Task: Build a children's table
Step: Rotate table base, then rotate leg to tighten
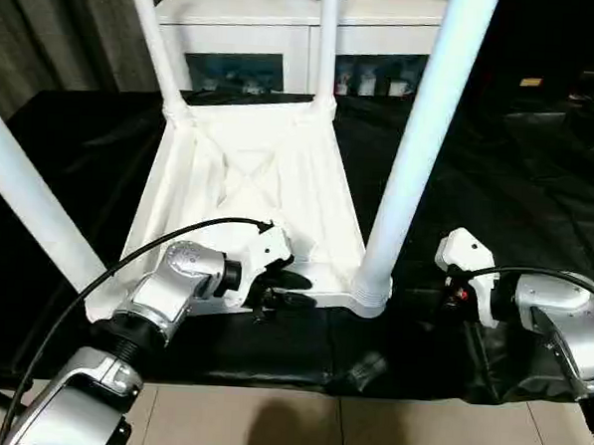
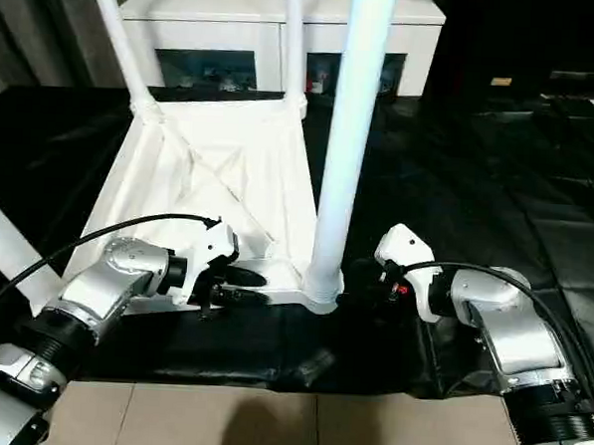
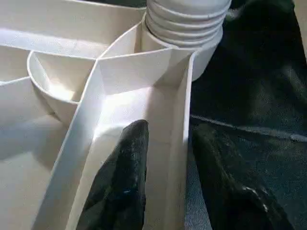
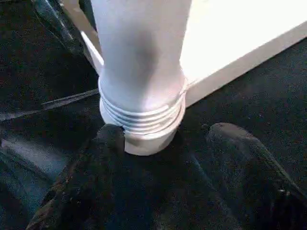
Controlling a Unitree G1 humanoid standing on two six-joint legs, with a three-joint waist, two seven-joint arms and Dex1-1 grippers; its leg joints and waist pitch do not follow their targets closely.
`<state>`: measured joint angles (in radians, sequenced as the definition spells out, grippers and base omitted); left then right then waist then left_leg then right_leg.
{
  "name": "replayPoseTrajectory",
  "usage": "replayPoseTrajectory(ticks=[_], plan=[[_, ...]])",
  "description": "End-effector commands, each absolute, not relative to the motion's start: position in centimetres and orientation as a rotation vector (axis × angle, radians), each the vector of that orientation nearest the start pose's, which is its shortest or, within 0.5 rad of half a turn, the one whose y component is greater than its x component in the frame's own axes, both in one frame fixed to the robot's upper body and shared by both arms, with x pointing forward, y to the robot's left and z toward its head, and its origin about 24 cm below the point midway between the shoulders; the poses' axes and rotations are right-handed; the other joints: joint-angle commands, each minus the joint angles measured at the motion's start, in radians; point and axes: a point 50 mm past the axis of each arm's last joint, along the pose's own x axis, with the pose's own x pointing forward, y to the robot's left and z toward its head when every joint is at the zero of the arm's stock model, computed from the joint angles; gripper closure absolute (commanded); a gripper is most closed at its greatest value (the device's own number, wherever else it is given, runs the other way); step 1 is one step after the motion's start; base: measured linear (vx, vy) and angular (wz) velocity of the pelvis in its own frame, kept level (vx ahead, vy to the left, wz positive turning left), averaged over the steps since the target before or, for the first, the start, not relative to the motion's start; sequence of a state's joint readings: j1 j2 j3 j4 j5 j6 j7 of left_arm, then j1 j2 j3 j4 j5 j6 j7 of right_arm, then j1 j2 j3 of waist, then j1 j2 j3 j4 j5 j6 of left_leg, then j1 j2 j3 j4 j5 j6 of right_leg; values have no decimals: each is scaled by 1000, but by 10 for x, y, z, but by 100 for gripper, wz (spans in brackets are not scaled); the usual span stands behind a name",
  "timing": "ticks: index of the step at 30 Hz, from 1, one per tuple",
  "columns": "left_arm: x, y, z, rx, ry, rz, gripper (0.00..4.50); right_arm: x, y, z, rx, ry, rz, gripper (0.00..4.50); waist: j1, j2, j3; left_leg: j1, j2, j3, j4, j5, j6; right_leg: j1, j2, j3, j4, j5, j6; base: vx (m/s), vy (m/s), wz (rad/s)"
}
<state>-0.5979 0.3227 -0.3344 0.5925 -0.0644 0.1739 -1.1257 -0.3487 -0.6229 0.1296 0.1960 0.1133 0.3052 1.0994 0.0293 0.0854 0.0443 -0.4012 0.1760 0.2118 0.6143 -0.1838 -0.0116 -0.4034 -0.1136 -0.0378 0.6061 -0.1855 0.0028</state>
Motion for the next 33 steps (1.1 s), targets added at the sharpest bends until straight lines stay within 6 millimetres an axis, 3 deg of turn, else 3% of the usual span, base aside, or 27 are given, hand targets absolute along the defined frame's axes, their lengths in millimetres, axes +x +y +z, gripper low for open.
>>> replayPoseTrajectory(ticks=[1, 9, 13, 14, 18, 23, 33], plan=[[313, 120, 42, 322, 498, -1300, 315, 286, -205, 80, -378, 443, 1055, 131, -1, -14, -59, 32, 50, -31, -94, -331, 24, 35, -31, 21, -77, -207, -237, 0, 0, 0], [308, 123, 37, 358, 524, -1306, 396, 288, -202, 80, -374, 433, 1046, 131, -1, -13, -61, 32, 51, -31, -93, -314, 25, 34, -30, 21, -74, -179, -239, 0, 0, 0], [308, 124, 36, 365, 522, -1305, 416, 290, -201, 81, -372, 423, 1043, 131, 0, -17, -60, 32, 51, -29, -93, -317, 27, 33, -31, 22, -77, -206, -236, 0, 0, 0], [308, 123, 36, 370, 515, -1302, 440, 291, -199, 81, -371, 418, 1042, 131, -1, -16, -60, 33, 51, -30, -93, -321, 24, 33, -31, 22, -78, -217, -232, 0, 0, 0], [307, 119, 35, 407, 477, -1310, 449, 293, -191, 81, -348, 387, 1048, 131, -4, -17, -61, 30, 51, -32, -94, -318, 22, 34, -32, 22, -76, -213, -225, 0, 0, 0], [304, 113, 32, 411, 475, -1326, 449, 293, -180, 76, -318, 378, 1064, 131, -11, -17, -64, 30, 50, -29, -90, -278, 44, 35, -31, 20, -73, -161, -242, 0, 0, 0], [305, 108, 33, 415, 454, -1335, 449, 305, -167, 71, -319, 349, 1027, 131, -19, -22, -63, 29, 48, -30, -92, -295, 34, 36, -31, 20, -75, -196, -237, 0, 0, 0]])
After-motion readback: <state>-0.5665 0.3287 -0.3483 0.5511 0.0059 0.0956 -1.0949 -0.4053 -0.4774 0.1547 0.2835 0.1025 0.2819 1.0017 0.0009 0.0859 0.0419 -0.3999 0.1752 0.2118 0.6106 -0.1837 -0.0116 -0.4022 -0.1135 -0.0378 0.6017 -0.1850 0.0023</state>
